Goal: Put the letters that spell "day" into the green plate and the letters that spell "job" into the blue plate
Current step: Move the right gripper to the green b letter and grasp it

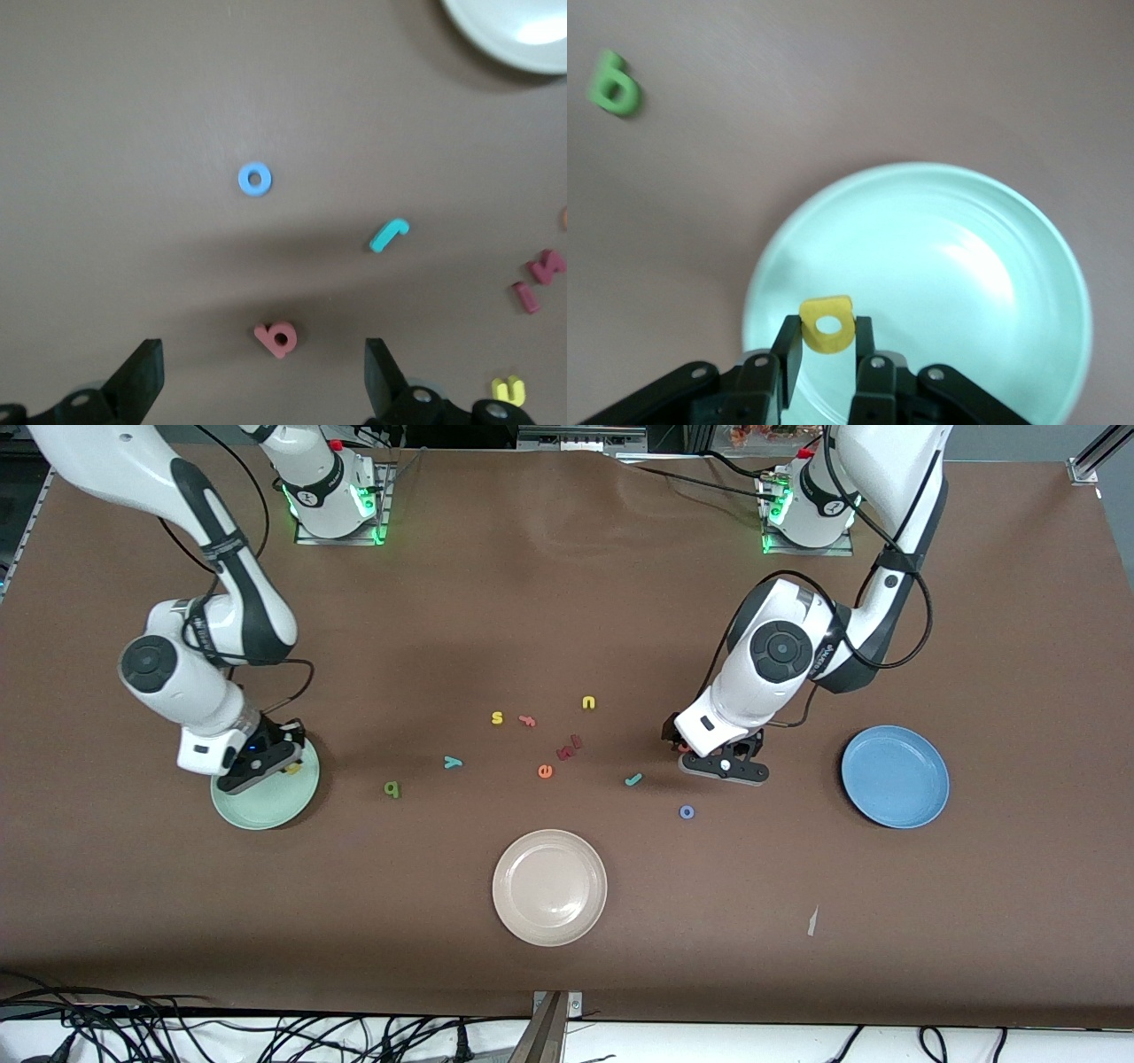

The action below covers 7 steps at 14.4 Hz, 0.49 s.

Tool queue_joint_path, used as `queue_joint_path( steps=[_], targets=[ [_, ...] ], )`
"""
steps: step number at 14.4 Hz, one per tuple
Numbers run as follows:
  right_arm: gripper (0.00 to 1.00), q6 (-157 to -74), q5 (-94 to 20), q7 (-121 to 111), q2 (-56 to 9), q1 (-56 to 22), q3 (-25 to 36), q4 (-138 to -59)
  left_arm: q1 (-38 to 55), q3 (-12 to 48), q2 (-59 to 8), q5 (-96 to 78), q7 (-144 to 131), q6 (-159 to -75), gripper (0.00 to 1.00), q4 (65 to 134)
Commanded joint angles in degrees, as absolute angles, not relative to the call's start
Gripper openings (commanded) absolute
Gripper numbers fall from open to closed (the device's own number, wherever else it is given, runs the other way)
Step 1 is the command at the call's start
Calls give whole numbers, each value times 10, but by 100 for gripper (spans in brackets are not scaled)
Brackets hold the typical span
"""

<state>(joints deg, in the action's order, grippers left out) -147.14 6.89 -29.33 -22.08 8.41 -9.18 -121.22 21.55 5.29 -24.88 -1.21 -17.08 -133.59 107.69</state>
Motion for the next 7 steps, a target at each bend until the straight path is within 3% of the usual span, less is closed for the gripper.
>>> queue_joint_path(
  steps=[1,3,7],
  targets=[
    [64,-1469,49,-297,-228,90,-99,-1206,221,50,-238,-25,-187,-1344,100,1103],
    [70,-1469,41,-250,-231,87,-118,-1201,221,49,-242,-25,-193,-1342,100,1103],
    [71,-1466,40,-142,-250,27,-129,-1166,221,49,-243,-25,-192,-1342,100,1102]
  ],
)
